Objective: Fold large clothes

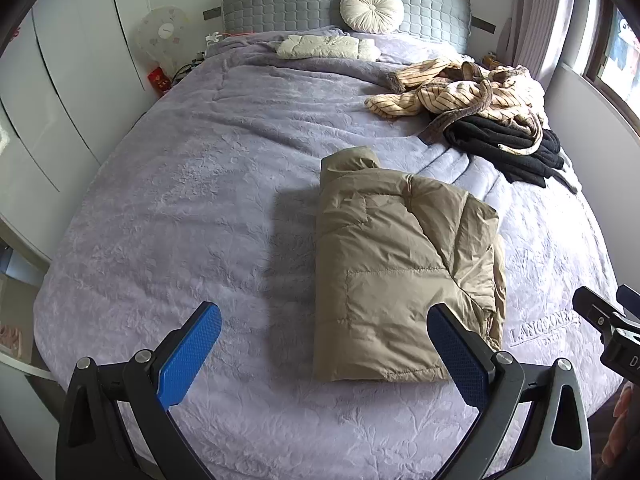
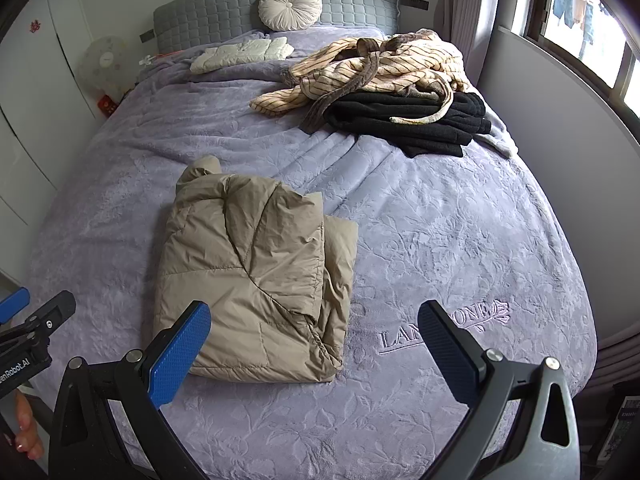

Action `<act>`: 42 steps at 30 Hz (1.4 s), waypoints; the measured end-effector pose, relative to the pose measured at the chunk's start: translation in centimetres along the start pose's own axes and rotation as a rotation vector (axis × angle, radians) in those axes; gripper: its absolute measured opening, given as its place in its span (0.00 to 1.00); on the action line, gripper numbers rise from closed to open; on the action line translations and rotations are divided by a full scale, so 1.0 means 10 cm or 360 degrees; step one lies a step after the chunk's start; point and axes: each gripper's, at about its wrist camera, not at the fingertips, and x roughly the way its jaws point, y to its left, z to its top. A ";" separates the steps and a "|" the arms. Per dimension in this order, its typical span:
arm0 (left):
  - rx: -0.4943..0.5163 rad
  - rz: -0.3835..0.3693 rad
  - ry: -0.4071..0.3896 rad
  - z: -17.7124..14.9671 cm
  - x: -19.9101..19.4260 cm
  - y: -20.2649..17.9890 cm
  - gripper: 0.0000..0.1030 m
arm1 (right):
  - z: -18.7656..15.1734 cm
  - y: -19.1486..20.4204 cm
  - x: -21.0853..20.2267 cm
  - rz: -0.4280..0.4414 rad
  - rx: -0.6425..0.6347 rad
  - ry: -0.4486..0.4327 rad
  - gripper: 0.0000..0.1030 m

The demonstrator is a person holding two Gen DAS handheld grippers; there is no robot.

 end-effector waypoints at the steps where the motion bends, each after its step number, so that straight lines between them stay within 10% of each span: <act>1: -0.0002 0.0000 -0.0001 0.00 0.00 0.00 1.00 | -0.01 0.00 0.00 -0.0002 0.0000 0.0000 1.00; 42: 0.0020 -0.0001 0.0012 0.00 0.04 0.01 1.00 | -0.04 0.00 -0.01 0.0002 0.0002 0.0003 1.00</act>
